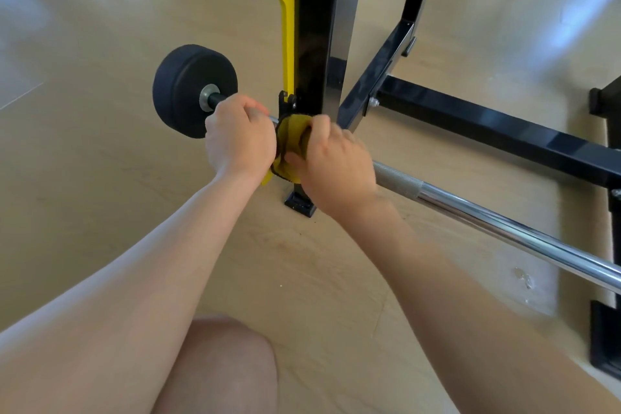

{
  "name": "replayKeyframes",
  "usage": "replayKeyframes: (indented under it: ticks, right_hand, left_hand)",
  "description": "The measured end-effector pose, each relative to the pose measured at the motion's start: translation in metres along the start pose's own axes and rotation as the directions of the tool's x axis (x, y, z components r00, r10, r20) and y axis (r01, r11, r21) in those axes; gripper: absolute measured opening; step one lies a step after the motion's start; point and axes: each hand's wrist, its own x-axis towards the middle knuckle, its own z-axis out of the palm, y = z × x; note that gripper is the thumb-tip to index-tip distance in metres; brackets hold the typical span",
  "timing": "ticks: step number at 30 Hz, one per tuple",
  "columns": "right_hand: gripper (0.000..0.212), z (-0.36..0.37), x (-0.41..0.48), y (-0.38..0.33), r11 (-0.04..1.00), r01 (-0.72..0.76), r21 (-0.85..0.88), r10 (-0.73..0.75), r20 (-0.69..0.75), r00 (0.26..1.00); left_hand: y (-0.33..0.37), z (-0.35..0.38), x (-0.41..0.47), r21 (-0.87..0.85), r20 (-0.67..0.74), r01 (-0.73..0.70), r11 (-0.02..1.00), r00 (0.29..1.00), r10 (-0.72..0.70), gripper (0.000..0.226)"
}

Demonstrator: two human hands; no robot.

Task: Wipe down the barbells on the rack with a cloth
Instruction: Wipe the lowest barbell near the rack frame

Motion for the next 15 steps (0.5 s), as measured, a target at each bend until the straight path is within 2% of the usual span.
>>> replayKeyframes:
  ticks: [1,3,6,10,12,15]
  right_hand:
    - [0.036,0.008,0.003,-0.005,0.99,-0.006,-0.144,0.006,0.0,1.0]
    - [0.023,0.011,0.015,-0.011,0.966,-0.005,-0.258,0.022,0.064,0.998]
    - [0.017,0.003,0.034,-0.007,0.965,-0.019,-0.26,0.065,0.168,0.984]
    - [0.024,0.002,0.028,-0.015,0.956,-0.024,-0.293,0.082,0.186,0.979]
    - [0.022,0.003,0.017,-0.017,0.939,-0.021,-0.343,0.072,0.134,0.988]
    - [0.022,-0.001,-0.002,-0.016,0.918,-0.009,-0.396,0.049,0.091,0.995]
  left_hand:
    - [-0.001,0.0,0.001,-0.01,0.013,0.008,1.0,1.0,-0.008,0.036]
    - [-0.001,0.001,0.0,-0.028,0.04,0.008,1.0,0.999,-0.007,0.037]
    - [-0.002,0.0,0.0,-0.042,0.088,-0.009,0.999,0.996,0.013,0.037]
    - [-0.006,0.001,0.0,-0.047,0.123,-0.061,0.997,0.99,0.067,0.036]
    - [-0.006,0.001,-0.002,-0.026,0.164,-0.14,0.99,0.976,0.143,0.036]
    - [-0.006,0.003,-0.009,0.019,0.207,-0.38,0.925,0.906,0.369,0.031]
